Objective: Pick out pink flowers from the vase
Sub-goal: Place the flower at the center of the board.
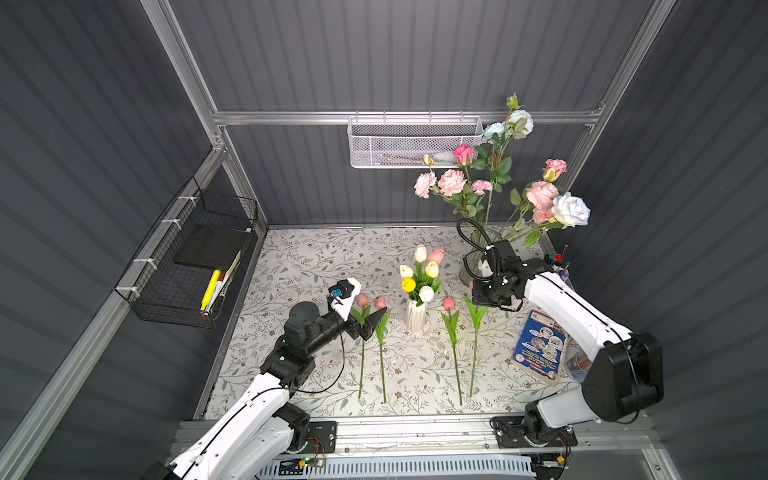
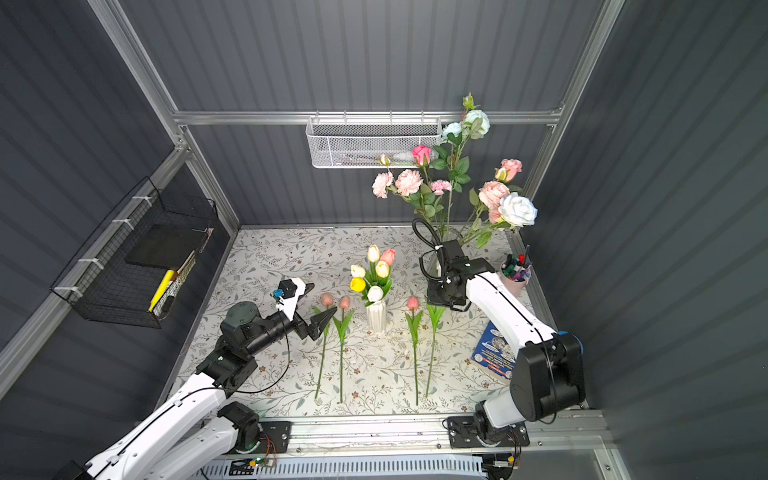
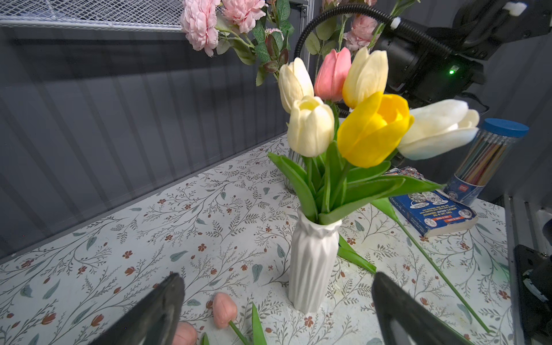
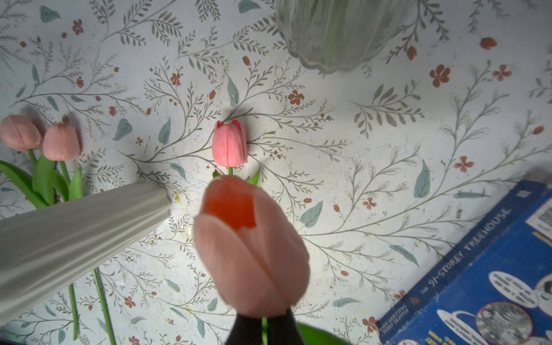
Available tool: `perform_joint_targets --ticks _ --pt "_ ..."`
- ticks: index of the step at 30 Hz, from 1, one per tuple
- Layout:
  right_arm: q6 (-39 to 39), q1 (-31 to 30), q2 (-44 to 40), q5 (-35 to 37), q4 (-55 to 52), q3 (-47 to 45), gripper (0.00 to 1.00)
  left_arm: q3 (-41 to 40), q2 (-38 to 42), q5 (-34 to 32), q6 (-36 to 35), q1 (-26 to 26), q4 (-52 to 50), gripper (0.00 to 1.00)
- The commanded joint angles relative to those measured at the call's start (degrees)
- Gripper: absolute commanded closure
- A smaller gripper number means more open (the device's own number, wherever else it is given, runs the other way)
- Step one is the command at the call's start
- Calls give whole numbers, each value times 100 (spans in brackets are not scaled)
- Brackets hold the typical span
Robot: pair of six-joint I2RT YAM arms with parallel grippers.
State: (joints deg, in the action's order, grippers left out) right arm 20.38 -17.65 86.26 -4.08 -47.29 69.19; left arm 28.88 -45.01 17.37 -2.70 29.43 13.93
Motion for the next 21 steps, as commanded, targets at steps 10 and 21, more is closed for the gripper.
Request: perform_joint_targets --ticks 10,21 --pt "-71 -193 593 283 676 -454 95 126 -93 115 45 19 30 1" --pt "-20 -269 872 657 846 -259 63 78 4 163 59 19 57 1"
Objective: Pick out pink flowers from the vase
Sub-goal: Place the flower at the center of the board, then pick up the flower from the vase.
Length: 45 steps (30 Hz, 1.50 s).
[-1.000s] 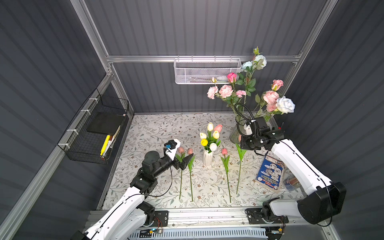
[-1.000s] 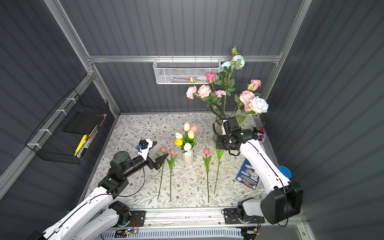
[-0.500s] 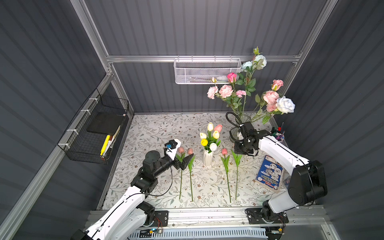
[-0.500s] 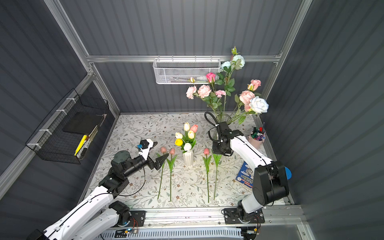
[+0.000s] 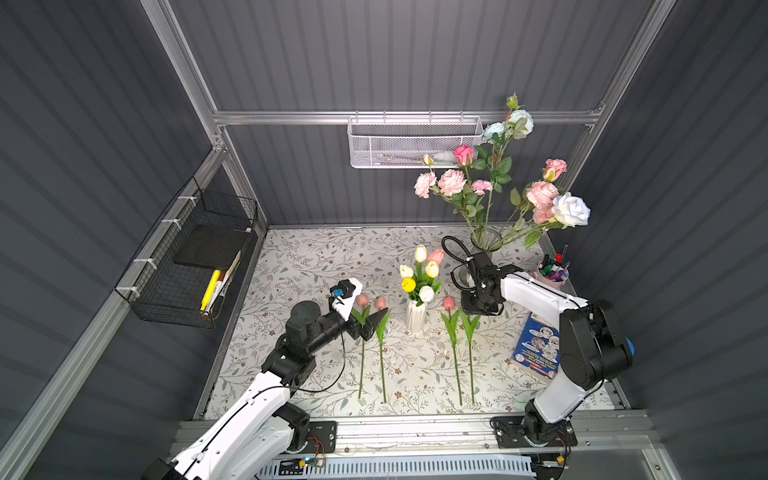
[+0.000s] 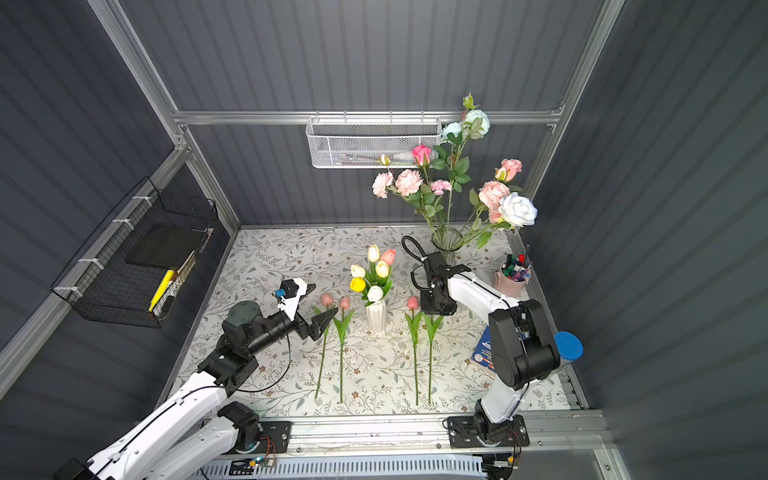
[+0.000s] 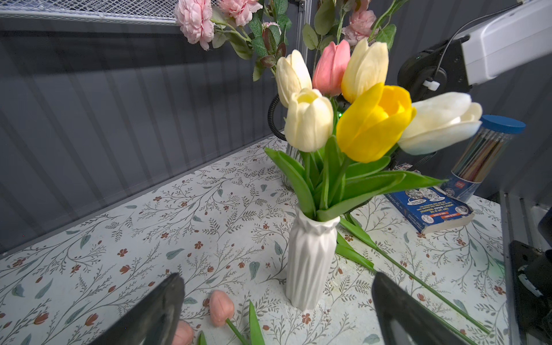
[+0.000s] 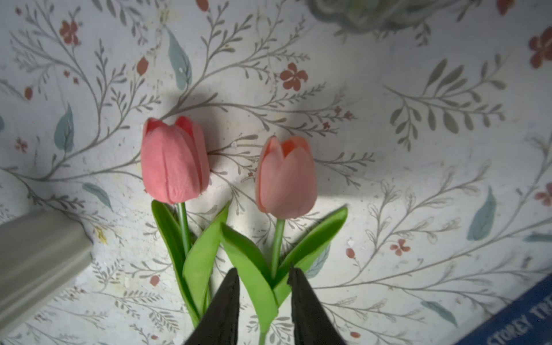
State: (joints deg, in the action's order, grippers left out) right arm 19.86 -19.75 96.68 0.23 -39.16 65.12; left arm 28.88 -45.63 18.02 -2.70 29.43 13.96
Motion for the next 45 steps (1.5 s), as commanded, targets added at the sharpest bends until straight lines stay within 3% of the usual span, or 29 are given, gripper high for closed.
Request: perform_joint_targets --ticks 1,8,15,20,26,31,37,45 --pt "34 -87 -281 256 -16 182 63 78 58 98 59 17 70 1" --pt "1 -170 -1687 -55 68 -14 63 65 44 156 59 19 125 1" --pt "-285 -170 -3251 -1079 1279 -810 68 81 -286 545 -4 144 345 1" --pt "-1093 -170 -4107 -2167 4237 -2229 68 -2 -317 737 -19 320 467 1" --pt "-981 -161 -3511 -2903 6365 -2658 70 -65 -359 753 -131 458 388 1" --pt "-724 -150 -3039 -2947 7625 -2698 71 -203 -246 830 -184 467 396 1" --pt "-548 -126 -2746 -3185 8170 -2676 70 -252 -380 926 -162 467 501 1" --pt "-617 -117 -2980 -3431 8000 -2870 65 -260 -565 949 -134 467 601 1"
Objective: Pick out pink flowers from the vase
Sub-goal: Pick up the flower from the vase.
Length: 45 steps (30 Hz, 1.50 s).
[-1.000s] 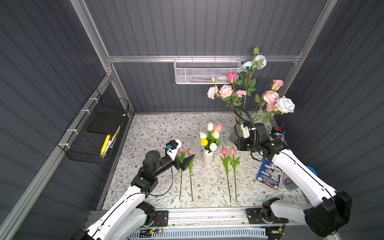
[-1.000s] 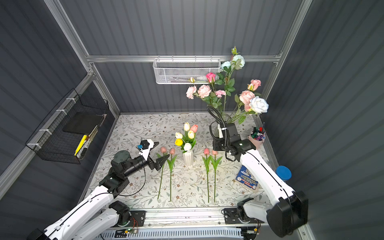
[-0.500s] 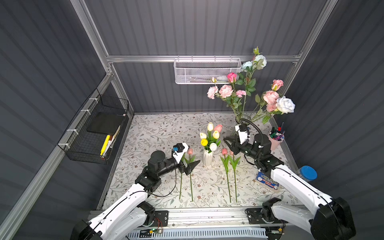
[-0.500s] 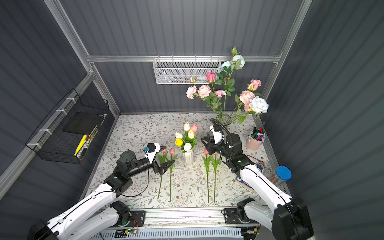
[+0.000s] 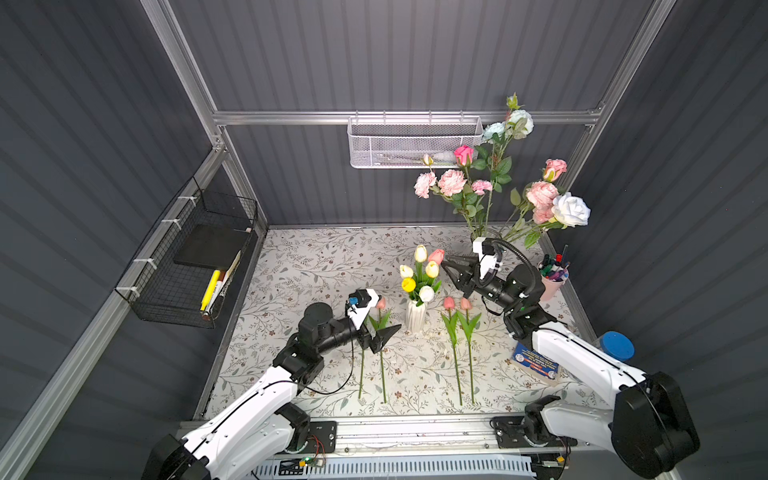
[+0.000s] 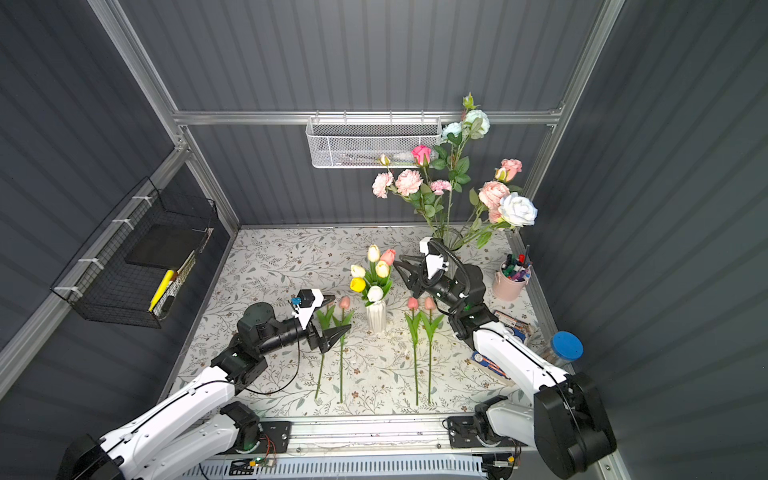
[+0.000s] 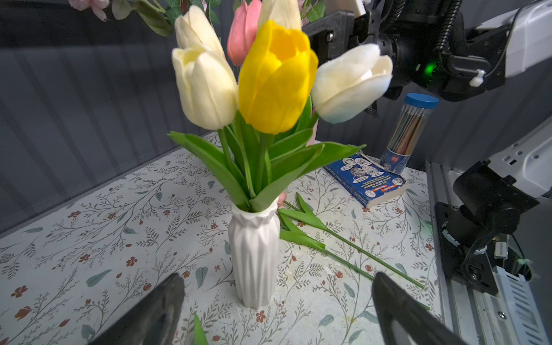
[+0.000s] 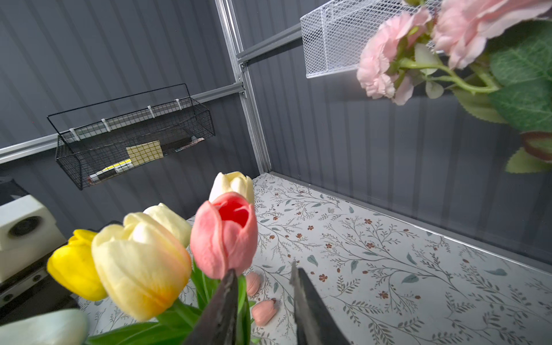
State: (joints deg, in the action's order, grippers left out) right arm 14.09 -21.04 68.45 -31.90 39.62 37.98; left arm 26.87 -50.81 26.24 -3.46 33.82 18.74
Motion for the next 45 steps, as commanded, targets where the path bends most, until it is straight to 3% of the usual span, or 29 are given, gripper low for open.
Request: perform_joint_targets --ticks 1,20,36,45 --pt "-72 12 -210 -234 53 -181 65 -59 -68 123 -58 28 121 1" --pt "432 -14 447 -743 280 260 59 -15 -141 13 -72 28 -3 1" --pt "415 -172 720 -920 214 508 52 2 -232 92 -62 28 -18 1" --pt "374 -208 850 -761 180 625 57 33 -289 101 -58 28 -63 1"
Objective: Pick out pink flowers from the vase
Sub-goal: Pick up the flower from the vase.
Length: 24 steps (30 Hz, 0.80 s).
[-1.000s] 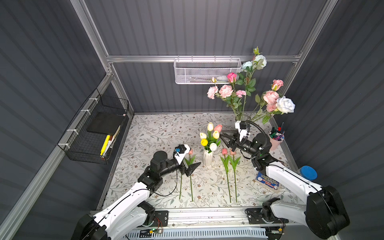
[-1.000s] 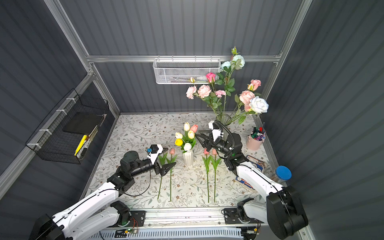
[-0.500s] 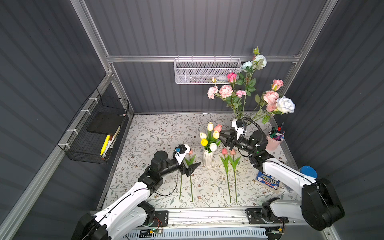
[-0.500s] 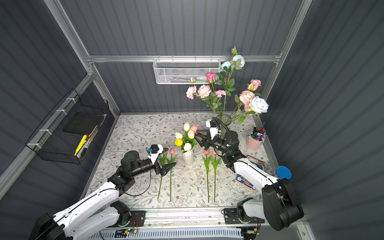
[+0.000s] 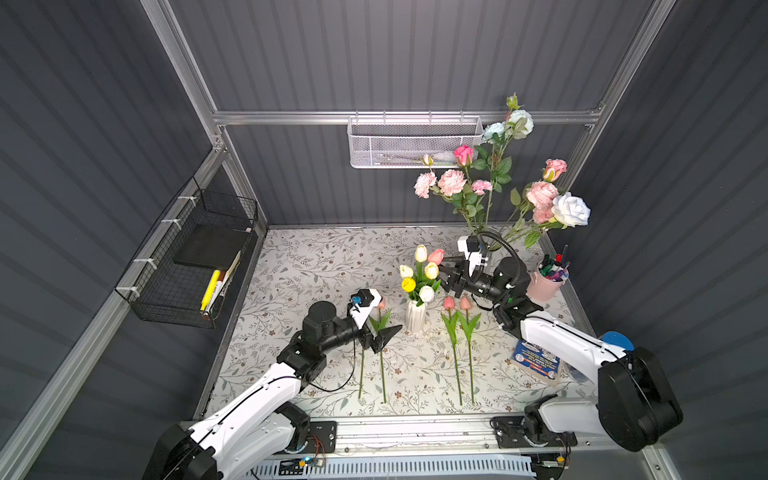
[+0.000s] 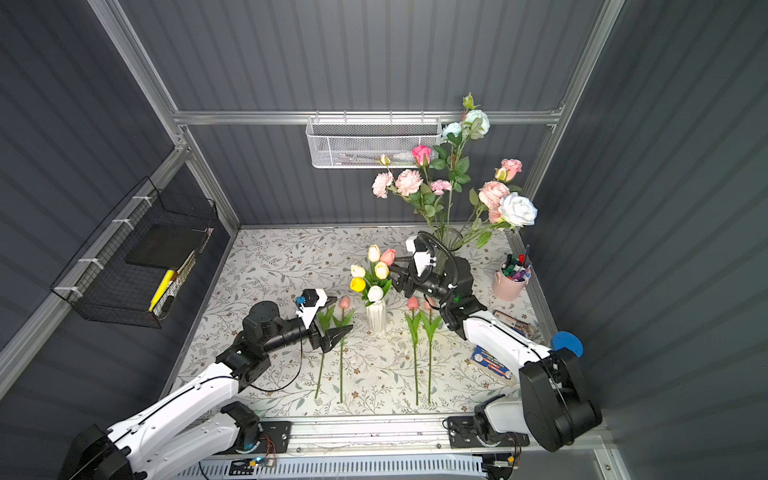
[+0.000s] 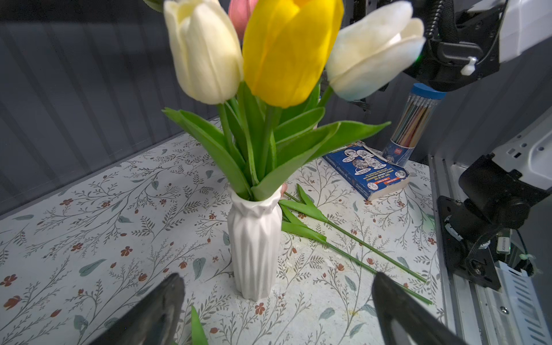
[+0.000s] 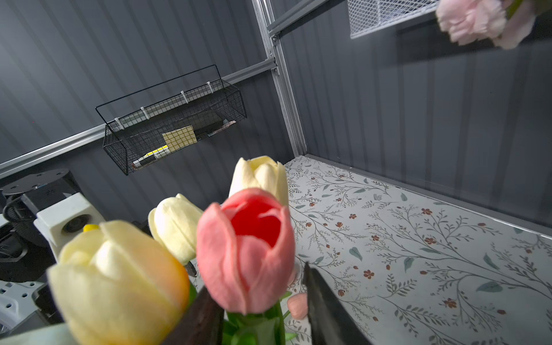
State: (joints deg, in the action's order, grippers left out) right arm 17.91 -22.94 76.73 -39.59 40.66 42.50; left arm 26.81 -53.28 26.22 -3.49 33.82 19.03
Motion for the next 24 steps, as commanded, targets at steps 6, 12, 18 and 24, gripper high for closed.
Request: perform_joint_targets --ticks 6,12,18,24 --pt "52 -24 161 -88 159 172 62 52 -86 112 -49 28 -99 1" --pt "177 -35 276 -162 368 165 69 70 -130 132 -38 28 -114 1" --pt "221 -84 277 -249 506 172 77 79 -156 127 -24 28 -101 1" --pt "179 -96 95 -124 479 208 85 79 -148 120 -21 28 -99 1"
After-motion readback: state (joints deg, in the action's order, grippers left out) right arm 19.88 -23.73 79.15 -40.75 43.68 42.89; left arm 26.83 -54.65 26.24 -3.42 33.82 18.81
